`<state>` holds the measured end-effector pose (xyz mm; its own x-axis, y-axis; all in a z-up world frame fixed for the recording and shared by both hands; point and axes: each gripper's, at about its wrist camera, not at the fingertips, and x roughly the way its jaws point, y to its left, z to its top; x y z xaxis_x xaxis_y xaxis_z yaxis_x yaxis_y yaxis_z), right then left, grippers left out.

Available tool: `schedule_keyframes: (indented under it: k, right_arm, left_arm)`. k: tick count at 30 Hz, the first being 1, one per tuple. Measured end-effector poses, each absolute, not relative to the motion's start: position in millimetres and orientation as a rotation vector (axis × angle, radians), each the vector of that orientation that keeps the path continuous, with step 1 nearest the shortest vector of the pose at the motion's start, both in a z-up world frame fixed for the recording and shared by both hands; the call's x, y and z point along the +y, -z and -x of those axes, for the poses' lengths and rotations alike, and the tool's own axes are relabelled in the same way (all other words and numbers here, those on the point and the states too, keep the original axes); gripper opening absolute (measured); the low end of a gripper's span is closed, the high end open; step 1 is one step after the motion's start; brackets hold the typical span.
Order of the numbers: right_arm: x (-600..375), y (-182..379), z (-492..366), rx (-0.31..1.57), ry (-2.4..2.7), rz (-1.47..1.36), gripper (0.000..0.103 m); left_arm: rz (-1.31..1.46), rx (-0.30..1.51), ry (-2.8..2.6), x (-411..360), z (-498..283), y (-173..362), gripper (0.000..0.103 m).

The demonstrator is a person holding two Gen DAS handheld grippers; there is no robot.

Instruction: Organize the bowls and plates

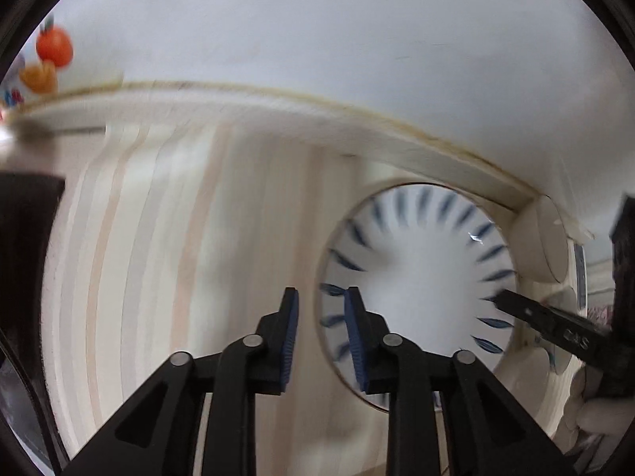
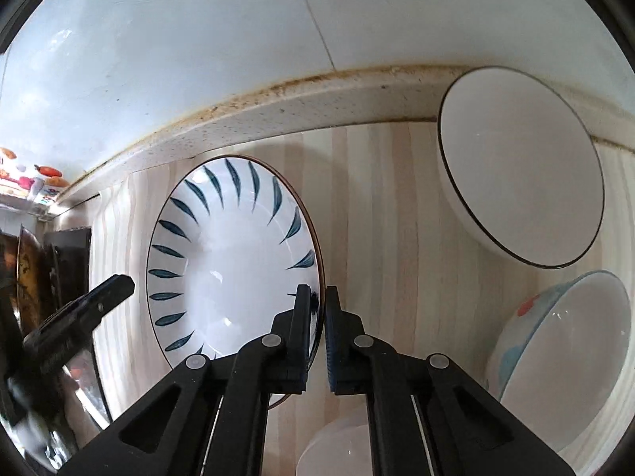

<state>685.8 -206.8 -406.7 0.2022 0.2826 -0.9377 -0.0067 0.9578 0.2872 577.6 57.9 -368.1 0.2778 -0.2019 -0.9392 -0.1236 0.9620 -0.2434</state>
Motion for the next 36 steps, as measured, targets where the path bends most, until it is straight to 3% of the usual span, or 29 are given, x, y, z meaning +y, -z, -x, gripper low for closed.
schedule_keyframes:
  k: [12, 15, 21, 36]
  right_arm:
    - [-215.9, 428.8, -687.2, 1.396, -0.212, -0.294, 0.009]
    - [-215.0, 431.3, -690.3, 1.402, -0.213, -0.301, 0.009]
    - [-220.6, 428.6, -688.7, 1.395, -0.215, -0.310, 0.010]
    - [-223.3, 354.6, -622.3, 1.322, -0.287, -0.296, 0.010]
  left_arm:
    - [0.284, 1.376, 0.125, 50.8, -603.2, 398.4, 0.028]
    - [0.295, 1.349, 0.140, 42.4, -601.6, 397.3, 0.022]
    - [0.258, 1.320, 0.124, 30.6, -594.1, 385.3, 0.021]
    - [0.265, 1.218, 0.109, 52.0, -499.2, 288.0, 0.021]
